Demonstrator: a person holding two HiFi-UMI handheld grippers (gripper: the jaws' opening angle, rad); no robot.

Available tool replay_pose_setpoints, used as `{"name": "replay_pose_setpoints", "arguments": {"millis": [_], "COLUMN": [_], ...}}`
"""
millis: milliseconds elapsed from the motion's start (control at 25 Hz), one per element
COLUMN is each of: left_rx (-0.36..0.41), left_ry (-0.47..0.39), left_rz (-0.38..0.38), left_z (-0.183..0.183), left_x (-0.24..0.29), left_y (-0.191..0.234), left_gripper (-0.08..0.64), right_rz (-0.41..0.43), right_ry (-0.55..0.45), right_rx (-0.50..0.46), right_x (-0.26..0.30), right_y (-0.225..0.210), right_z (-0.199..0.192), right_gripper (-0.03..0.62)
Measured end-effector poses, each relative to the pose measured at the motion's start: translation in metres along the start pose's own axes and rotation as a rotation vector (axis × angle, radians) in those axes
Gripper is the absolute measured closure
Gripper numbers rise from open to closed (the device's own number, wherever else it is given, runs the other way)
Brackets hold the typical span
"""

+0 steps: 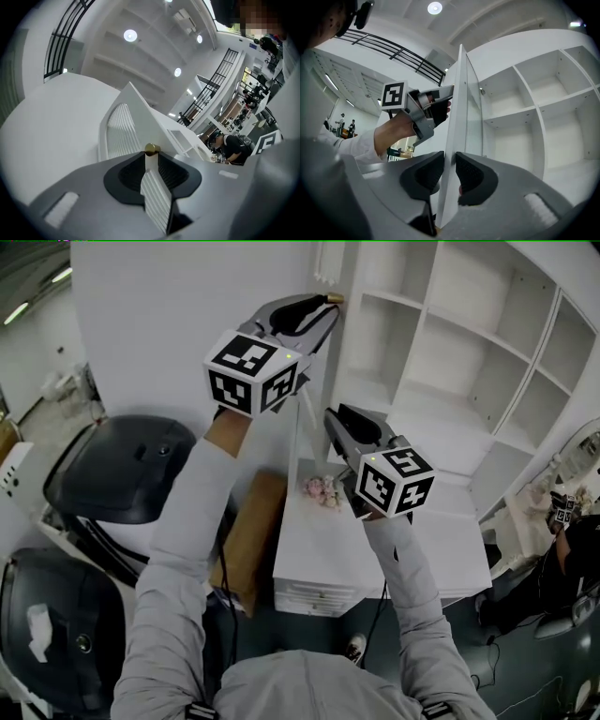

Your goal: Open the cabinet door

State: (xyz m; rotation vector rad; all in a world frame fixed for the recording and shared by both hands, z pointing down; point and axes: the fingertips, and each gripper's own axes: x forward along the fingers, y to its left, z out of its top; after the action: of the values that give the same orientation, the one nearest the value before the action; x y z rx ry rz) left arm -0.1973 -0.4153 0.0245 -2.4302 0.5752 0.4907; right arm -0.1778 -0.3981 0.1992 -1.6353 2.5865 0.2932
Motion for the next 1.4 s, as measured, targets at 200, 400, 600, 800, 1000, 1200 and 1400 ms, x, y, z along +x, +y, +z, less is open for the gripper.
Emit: {"name": "replay_pose_setpoints", "arguments": {"millis": [200,400,600,800,1000,1200,1400], "left_rx": [0.027,0.052,0.111,0.078,0.095,0.083,0.060], "left_ry": [0.021,0.038,0.077,0.063,0.102,0.147,0.228], "left_rz": [0.053,0.093,0.128,0.144,0.150,0.154,0.145], "left_z": [-0.001,-0.001,-0.002,-0.013,-0.033,-0.053,-0.092], "left_x": [-0.026,-0.048,-0.071,-0.098,-0.112,-0.128,-0.121], "left_y": [0.027,0.054,0.060,0.042,0.008,-0.034,-0.087], "left_gripper": [0.470,0.476,0.448,0.513,0.545,0.543,0.543], "right_rz": [0.057,0.086,0.069,0.032,-0.071,-0.209,-0.271], "right_ry": [0.007,-0.001,-0.014,0.004,0.009,0.042,0.072], "right_rx": [-0.025,-0.018,-0.030,-0.112,-0.126,-0.201,-0.180], "right_x": [0.025,0.050,0.055,0.041,-0.001,-0.061,-0.122], "right_y": [0.034,0.057,0.064,0.057,0.011,-0.041,-0.085], "right_z": [0.001,0.000,0.000,-0.005,-0.007,-0.014,-0.028], "right_gripper": [0.507,0.509,0.503,0.495,0.513,0.559,0.591]}}
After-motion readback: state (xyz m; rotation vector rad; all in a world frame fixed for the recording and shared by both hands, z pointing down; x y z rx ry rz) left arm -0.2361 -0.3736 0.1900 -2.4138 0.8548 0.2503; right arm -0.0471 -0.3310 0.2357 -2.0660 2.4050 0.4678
